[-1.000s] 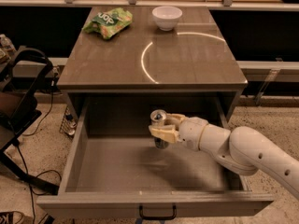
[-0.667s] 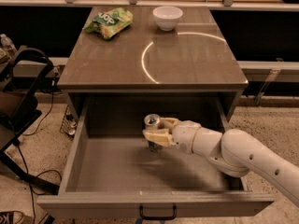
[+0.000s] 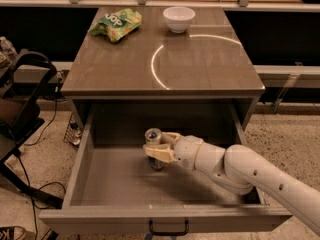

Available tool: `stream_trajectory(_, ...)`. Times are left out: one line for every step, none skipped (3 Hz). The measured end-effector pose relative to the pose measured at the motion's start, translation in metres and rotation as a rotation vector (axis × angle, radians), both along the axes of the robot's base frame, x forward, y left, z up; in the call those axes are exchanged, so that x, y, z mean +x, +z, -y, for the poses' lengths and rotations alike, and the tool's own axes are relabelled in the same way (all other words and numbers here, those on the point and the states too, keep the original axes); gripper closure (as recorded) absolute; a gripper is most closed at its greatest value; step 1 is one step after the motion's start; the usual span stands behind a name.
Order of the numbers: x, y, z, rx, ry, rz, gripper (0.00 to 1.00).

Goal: Place redbull can into top drawer

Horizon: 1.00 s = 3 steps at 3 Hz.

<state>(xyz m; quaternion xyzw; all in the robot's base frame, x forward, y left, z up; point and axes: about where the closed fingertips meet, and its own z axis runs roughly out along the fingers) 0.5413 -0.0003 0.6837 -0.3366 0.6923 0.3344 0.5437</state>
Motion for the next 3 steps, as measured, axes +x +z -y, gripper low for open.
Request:
stream_trajectory(-0.0022,-0.0055,-0.0099,0.016,0.008,-0.007,1.0)
stream_trajectory(-0.0025,-0.0053,-0.0115,0.017,0.011,-0.007,0.83)
stream_trajectory(-0.0029,-0.0048,-0.0139,0.018,0.015,-0.007,0.52)
